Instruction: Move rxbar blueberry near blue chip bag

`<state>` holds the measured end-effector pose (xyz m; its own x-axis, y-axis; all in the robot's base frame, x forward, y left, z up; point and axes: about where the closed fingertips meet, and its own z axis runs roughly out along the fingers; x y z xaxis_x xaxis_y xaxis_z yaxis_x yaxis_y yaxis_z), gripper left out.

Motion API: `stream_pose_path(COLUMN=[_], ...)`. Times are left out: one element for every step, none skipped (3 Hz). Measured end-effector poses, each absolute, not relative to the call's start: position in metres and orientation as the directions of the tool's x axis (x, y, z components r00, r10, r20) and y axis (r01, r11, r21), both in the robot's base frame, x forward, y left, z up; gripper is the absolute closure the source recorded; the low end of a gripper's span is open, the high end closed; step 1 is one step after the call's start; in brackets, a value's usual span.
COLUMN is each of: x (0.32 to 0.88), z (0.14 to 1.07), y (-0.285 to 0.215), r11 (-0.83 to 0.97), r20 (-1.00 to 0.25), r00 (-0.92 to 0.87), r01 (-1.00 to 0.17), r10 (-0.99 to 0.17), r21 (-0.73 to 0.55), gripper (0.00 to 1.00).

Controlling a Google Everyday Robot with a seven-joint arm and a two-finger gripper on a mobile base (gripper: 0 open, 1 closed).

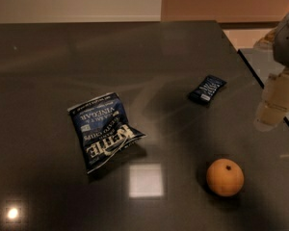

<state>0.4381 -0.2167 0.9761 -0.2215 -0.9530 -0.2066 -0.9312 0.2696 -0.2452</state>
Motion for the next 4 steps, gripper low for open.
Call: stream_pose_path(x=[0.438, 0.451, 0.475, 0.503], z=[0.977, 0.971, 0.960, 0.946], y=[-0.217, -0.218, -0.221, -0.223], r11=[0.270, 0.283, 0.303, 0.327], r20=[-0.207, -0.235, -0.277, -0.336], r00=[-0.221, -0.228, -0.237, -0.246], r01=[-0.931, -0.929, -0.927, -0.921], r10=[-0.953, -0.945, -0.931, -0.909], r21=[-0.247, -0.237, -0.223, -0.211], gripper=[0.00, 0.00, 0.00, 0.00])
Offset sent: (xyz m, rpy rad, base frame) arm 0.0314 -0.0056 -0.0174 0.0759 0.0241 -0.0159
